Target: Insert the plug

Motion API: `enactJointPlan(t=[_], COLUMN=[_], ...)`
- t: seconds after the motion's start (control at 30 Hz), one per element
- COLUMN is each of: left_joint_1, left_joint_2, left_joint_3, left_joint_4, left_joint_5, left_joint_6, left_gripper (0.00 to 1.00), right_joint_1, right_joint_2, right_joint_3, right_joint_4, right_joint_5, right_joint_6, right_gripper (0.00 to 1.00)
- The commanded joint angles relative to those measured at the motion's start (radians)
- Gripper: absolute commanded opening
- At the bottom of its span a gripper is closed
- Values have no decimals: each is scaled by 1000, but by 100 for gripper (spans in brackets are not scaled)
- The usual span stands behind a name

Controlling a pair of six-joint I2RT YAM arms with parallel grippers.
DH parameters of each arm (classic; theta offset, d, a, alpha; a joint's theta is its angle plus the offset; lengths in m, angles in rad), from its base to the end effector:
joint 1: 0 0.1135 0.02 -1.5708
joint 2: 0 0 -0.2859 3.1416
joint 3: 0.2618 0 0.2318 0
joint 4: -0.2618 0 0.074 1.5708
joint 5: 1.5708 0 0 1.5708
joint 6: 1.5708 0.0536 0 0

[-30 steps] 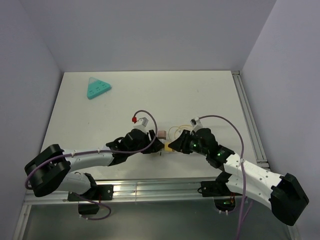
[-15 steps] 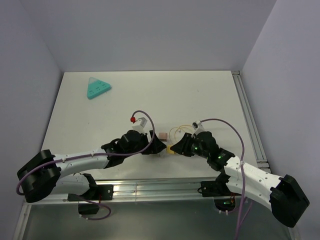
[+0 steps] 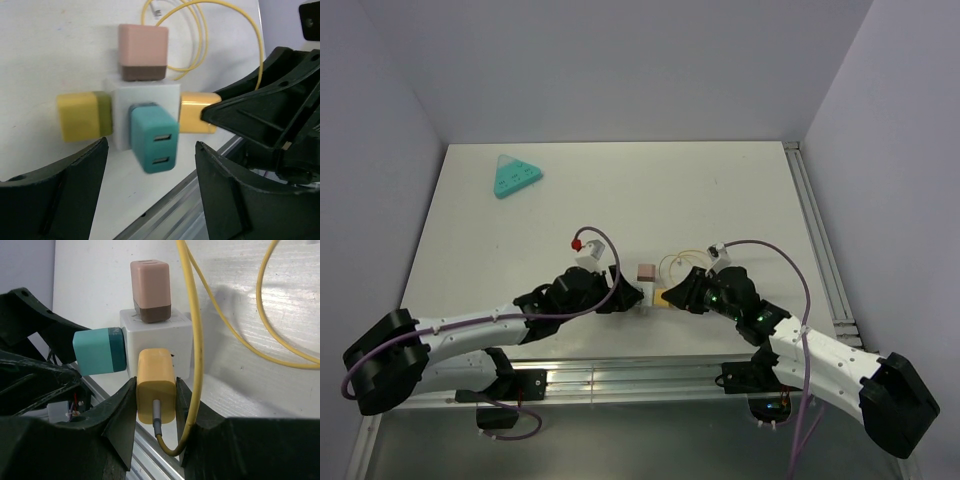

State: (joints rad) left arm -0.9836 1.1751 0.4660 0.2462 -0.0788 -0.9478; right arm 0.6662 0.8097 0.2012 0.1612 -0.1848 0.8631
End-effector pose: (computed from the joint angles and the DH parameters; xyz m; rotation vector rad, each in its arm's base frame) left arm 0.1325 -0.1915 0.2201 -0.0144 2.2270 -1.0827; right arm 0.1158 0.1036 0.1870 0.0888 2.2075 1.1085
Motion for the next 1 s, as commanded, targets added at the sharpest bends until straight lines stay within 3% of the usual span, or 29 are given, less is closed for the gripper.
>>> enactJointPlan(t=[0.0,0.23,0.27,0.37,0.7,0.97], left_joint_1=[-4,-1,2,43,111,112], left_joint_2=[-84,-339,-348,-318,56,84], left_joint_3=[-55,-188,-199,-191,-92,-98], left_joint_4=[24,-2,-11,-25,149,246], left_joint_5=[-70,-194,-197,-148,43,57], left_joint_6=[-2,-34,-43,-48,1,7], left_gripper=[74,35,22,1,0,0], right_joint_1=[-11,-16,-16,-20,-36,-60], right_joint_2=[-3,-7,-7,-6,49,72], right_joint_3=[-22,-22,-22,-25,-40,-55], right_joint_4=[44,47,47,52,115,146], right_joint_5=[27,31,31,31,1,-28], right_joint_6=[-27,-29,-27,-24,-18,-10], right_gripper=[0,0,0,0,0,0])
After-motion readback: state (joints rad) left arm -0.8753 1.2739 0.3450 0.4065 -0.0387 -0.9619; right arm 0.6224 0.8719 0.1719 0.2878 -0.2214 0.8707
